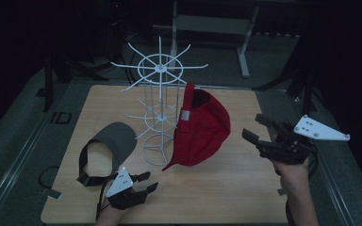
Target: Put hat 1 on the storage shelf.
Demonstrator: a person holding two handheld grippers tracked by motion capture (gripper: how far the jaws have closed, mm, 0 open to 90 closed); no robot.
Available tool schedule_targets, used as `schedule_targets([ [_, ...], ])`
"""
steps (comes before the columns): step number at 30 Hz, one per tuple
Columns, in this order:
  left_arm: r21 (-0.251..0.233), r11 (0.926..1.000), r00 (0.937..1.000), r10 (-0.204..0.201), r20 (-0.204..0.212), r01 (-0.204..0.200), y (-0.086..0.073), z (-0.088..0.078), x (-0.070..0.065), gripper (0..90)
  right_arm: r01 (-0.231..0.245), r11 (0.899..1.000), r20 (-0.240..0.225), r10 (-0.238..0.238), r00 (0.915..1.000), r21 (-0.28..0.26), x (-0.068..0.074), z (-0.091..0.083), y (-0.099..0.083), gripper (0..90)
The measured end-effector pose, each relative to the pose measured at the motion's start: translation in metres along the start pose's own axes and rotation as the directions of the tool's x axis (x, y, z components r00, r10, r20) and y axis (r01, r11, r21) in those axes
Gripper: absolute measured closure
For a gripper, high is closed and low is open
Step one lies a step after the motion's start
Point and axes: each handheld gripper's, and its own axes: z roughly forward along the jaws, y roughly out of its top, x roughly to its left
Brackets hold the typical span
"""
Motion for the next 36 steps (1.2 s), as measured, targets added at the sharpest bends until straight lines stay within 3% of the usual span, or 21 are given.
schedule_targets([
  [4, 0.007, 1.0, 1.0, -0.004, -0.006, 0.004, -0.002, -0.003, 0.002, 51.2, -0.022, 0.999, -0.003, 0.022, 0.9998, 0.032, -0.006, -0.002, -0.029, 14.1],
  [8, 0.006, 0.9999, 0.9999, -0.012, -0.009, 0.012, -0.004, -0.006, 0.004, 51.2, -0.032, 0.998, -0.001, 0.032, 0.9995, 0.062, -0.012, -0.001, -0.057, 14.8],
  [10, 0.007, 0.9999, 0.9999, -0.011, -0.01, 0.011, -0.005, -0.008, 0.004, 51.2, -0.03, 0.998, 0.001, 0.03, 0.9995, 0.046, -0.015, 0.001, -0.074, 15.5],
  [11, 0.01, 0.9999, 0.9999, -0.009, -0.012, 0.009, -0.005, -0.008, 0.005, 51.2, -0.013, 0.998, 0.032, 0.011, 0.9994, 0.068, -0.019, 0.002, -0.089, 17.7],
  [14, 0.014, 0.9997, 0.9997, -0.017, -0.015, 0.018, -0.007, -0.01, 0.006, 51.2, -0.014, 0.996, 0.056, 0.009, 0.9984, 0.093, -0.023, 0.002, -0.102, 17.7],
  [20, 0.017, 0.9997, 0.9997, -0.019, -0.018, 0.019, -0.01, -0.011, 0.006, 51.1, -0.068, 0.977, 0.084, 0.051, 0.9951, 0.202, -0.034, 0.002, -0.136, 18.1],
  [23, 0.015, 0.9997, 0.9997, -0.018, -0.018, 0.018, -0.01, -0.011, 0.006, 51.1, -0.151, 0.959, 0.071, 0.138, 0.988, 0.239, -0.044, -0.001, -0.151, 17.9],
  [25, 0.015, 0.9997, 0.9997, -0.017, -0.016, 0.018, -0.01, -0.011, 0.006, 51.1, -0.172, 0.957, 0.098, 0.152, 0.9835, 0.234, -0.047, -0.003, -0.161, 17.9],
  [31, 0.03, 0.9995, 0.9996, -0.013, -0.023, 0.013, -0.014, -0.009, 0.008, 51.1, -0.181, 0.937, 0.143, 0.144, 0.9792, 0.298, -0.051, -0.003, -0.183, 13.5],
  [33, 0.029, 0.9995, 0.9996, -0.015, -0.025, 0.016, -0.015, -0.009, 0.008, 51.1, -0.164, 0.931, 0.187, 0.107, 0.9766, 0.325, -0.051, -0.002, -0.198, 12.1],
  [36, 0.031, 0.9993, 0.9996, -0.018, -0.023, 0.019, -0.016, -0.009, 0.009, 51.1, -0.142, 0.93, 0.196, 0.077, 0.9775, 0.339, -0.051, -0.001, -0.206, 11.2],
])
